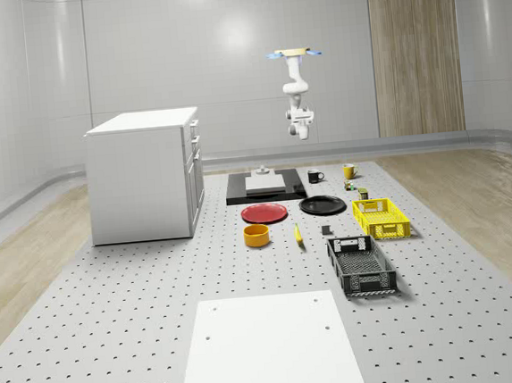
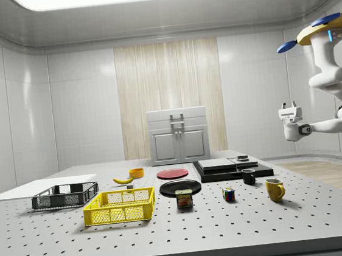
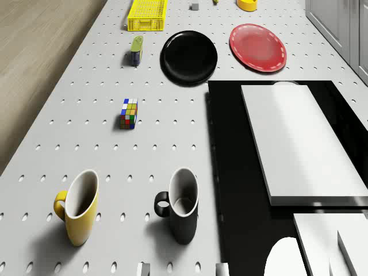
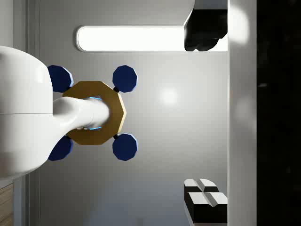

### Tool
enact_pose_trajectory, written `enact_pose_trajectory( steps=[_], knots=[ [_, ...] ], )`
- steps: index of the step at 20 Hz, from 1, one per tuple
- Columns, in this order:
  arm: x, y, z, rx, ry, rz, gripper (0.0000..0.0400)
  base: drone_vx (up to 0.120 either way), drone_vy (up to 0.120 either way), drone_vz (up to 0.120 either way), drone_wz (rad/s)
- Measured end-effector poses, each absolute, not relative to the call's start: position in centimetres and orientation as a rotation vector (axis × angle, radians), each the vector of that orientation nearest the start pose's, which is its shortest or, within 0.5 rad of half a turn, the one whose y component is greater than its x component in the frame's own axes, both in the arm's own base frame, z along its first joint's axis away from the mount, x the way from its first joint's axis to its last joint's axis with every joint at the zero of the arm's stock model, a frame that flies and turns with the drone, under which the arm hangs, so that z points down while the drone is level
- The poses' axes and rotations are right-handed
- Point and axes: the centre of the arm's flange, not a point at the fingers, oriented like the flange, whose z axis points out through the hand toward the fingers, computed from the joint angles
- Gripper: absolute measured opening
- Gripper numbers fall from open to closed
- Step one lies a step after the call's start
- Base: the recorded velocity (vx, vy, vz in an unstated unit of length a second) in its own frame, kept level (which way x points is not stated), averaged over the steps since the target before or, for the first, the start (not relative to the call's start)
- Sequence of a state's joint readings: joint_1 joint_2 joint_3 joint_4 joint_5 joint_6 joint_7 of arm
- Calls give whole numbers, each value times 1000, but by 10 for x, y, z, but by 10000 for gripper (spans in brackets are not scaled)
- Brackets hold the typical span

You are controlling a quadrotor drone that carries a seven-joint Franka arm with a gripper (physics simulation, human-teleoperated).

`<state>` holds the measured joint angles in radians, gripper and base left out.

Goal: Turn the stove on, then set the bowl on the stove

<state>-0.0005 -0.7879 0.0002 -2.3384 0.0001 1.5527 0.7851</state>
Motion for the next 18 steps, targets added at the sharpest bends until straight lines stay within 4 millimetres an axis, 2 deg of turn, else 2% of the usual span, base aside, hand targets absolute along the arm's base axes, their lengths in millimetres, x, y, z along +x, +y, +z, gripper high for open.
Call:
enact_pose_trajectory(
  steps=[10, 18],
  knots=[
    [303, 0, 664, -2899, 1201, -15, 400, 0, 0, 0, 0],
    [304, 0, 686, -2897, 1200, -24, 400, 0, 0, 0, 0]
  ],
)
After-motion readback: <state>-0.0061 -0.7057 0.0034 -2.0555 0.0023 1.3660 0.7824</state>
